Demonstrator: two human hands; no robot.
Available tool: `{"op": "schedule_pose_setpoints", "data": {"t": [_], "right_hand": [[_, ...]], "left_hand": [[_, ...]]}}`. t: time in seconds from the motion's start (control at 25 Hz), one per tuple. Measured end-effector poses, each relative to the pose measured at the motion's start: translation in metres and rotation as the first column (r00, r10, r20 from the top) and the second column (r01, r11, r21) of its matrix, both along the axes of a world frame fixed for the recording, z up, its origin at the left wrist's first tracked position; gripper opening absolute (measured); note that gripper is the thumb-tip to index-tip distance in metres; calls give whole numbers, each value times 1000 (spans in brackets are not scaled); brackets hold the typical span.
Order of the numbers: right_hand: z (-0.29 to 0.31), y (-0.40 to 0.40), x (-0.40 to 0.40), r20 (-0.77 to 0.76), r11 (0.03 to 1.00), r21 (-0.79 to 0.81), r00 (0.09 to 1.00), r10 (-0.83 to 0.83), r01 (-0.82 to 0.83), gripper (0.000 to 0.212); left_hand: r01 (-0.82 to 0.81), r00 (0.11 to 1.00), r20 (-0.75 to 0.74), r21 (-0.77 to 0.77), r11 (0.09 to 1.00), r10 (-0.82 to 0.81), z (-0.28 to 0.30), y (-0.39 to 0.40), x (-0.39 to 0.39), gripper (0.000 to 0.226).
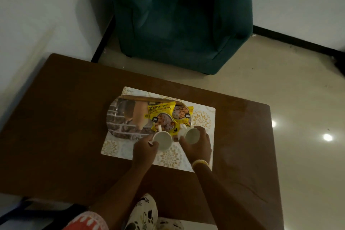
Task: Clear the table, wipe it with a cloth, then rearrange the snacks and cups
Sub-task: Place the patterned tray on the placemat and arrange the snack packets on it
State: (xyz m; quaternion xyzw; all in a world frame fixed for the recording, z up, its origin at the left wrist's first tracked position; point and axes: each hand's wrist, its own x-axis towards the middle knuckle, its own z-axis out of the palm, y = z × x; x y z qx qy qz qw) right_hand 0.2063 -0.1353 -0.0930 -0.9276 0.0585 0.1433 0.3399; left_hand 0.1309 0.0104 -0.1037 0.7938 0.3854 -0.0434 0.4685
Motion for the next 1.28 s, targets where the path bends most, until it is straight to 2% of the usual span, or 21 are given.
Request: {"op": "schedule_pose_setpoints", "data": {"t": [0.12,0.2,0.28,0.44,0.8,0.92,1.0,1.08,1.16,1.24,1.28], "right_hand": [[11,64,5,61,980,-14,978,201,-201,64],[10,104,11,59,965,-25,963,262,-261,66],[4,139,19,12,970,-53,972,237,-236,68],[-19,185,33,-91,980,-135,987,133,-144,72],[-48,222,52,-163,928,-276,963,212,-251,80],[-47,224,56,-202,921,-274,953,226,-276,91],[-39,212,53,-159,930,-293,970,183,-223,94],[-33,189,51,-8,942,-303,989,148,-143,86],[-29,158,58,137,956,-293,988,70,-27,69],[-35,127,71,189,950,-297,981,-42,98,57],[-42,112,79,167,933,-324,980,-108,158,57]], "left_hand": [[-48,999,-3,35,998,48,3,62,-6,37],[-47,998,-38,72,996,50,-1,100,-9,36],[-59,996,-66,79,995,64,-13,131,-9,32],[-79,994,-78,-11,997,78,-33,162,-7,37],[-41,993,-117,-136,990,25,-62,184,8,38],[-8,983,-179,-268,963,-42,-59,184,12,42],[17,972,-219,-319,948,-91,-54,183,12,46],[-32,975,-220,-210,977,-16,-53,181,8,55],[-84,964,-263,-122,989,49,-54,181,9,54],[-94,954,-297,-146,985,47,-58,185,12,61],[-114,954,-295,-193,975,54,-63,187,15,67]]}}
